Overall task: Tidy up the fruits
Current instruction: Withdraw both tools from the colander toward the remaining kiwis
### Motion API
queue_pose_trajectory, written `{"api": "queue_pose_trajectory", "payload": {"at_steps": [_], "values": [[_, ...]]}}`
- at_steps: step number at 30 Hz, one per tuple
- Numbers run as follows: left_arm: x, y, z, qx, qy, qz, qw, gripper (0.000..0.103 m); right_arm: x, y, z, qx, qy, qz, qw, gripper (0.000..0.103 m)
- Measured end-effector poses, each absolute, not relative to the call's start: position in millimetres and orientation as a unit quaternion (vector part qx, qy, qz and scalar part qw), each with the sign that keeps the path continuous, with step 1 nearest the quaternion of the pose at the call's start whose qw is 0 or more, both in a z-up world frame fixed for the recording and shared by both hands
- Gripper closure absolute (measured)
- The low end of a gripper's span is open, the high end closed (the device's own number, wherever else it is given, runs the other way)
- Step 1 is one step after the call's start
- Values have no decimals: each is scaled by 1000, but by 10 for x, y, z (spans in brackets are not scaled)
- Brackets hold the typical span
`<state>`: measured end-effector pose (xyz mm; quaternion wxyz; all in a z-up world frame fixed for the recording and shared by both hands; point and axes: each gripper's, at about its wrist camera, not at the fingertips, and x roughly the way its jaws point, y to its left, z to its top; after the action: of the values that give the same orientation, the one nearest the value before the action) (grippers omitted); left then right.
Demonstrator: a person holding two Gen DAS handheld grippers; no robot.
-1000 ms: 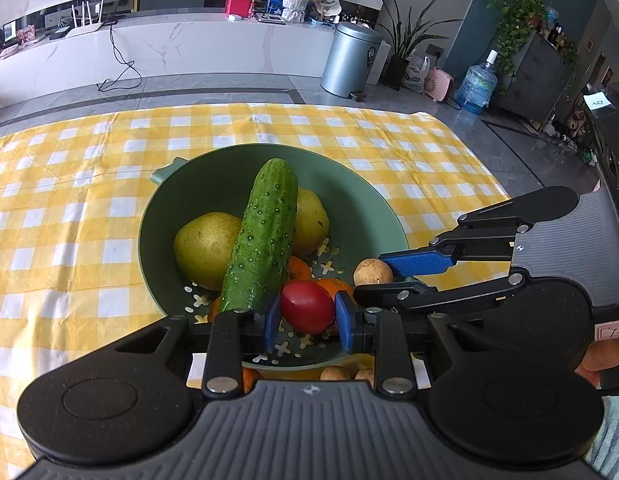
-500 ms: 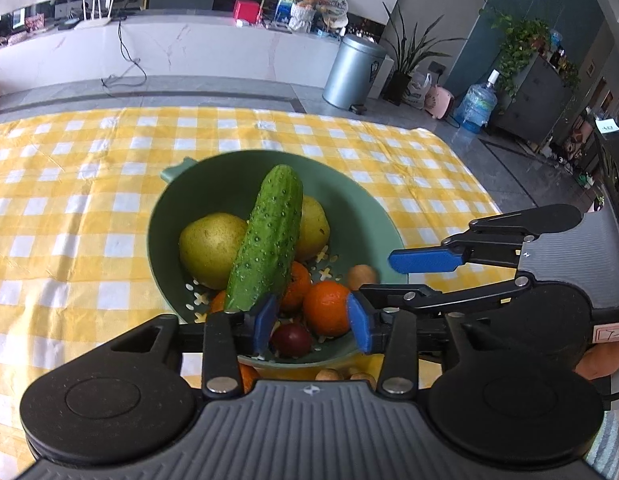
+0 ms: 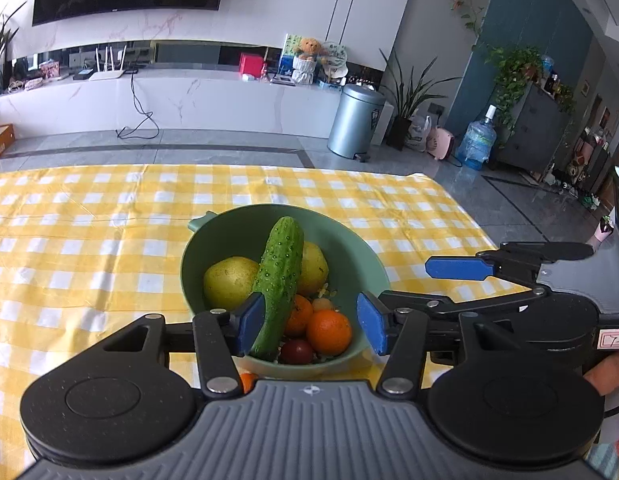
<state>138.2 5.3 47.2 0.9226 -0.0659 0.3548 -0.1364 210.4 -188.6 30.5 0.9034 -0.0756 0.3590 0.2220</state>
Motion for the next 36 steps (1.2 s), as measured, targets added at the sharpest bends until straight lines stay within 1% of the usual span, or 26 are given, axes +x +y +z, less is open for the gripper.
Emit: {"api": "queue_pose_trajectory", "payload": {"at_steps": [2, 4, 6, 7, 9, 13, 18, 19, 20, 23, 25, 26, 28, 31, 33, 35, 36], "values": [[1305, 67, 507, -64, 350, -136, 925, 40, 1984, -1915, 330, -61, 347, 218, 910, 43], [1231, 84, 536, -63, 346, -133, 927, 40, 1862, -1953, 348, -43, 337, 209, 917, 37], [1151, 109, 545, -64, 343, -132, 928, 38, 1751, -1991, 350, -21, 332, 203, 921, 37], [1115, 115, 544, -63, 343, -133, 928, 36, 1692, -2012, 340, -9, 332, 199, 922, 33], [1056, 110, 532, -56, 343, -131, 928, 35, 1580, -2043, 296, 17, 333, 192, 923, 31], [935, 98, 468, -38, 344, -119, 931, 35, 1361, -2061, 184, 55, 337, 179, 923, 31], [836, 122, 265, -35, 370, -93, 924, 35, 1118, -2013, 42, 70, 337, 167, 924, 30], [812, 123, 226, -29, 372, -90, 923, 35, 1069, -1998, 16, 65, 336, 164, 925, 29], [787, 124, 187, -24, 374, -88, 923, 32, 1025, -1986, -8, 61, 334, 161, 927, 29], [720, 142, 59, -22, 375, -78, 923, 28, 909, -1980, -75, 54, 323, 153, 932, 24], [671, 161, -27, -19, 379, -77, 922, 27, 845, -2016, -122, 66, 318, 154, 933, 20], [649, 172, -65, -20, 379, -81, 922, 25, 822, -2033, -143, 74, 315, 158, 933, 18], [605, 204, -137, -38, 384, -89, 918, 21, 786, -2044, -184, 81, 309, 157, 934, 11], [515, 267, -207, -66, 379, -90, 919, 17, 749, -2013, -256, 73, 301, 151, 939, 8], [473, 271, -240, -56, 380, -84, 920, 18, 762, -1988, -316, 62, 302, 144, 940, 6], [455, 248, -271, -38, 384, -91, 918, 28, 764, -1937, -361, 48, 307, 137, 941, 6], [445, 244, -289, -35, 383, -99, 918, 30, 778, -1918, -384, 41, 308, 133, 941, 6]]}}
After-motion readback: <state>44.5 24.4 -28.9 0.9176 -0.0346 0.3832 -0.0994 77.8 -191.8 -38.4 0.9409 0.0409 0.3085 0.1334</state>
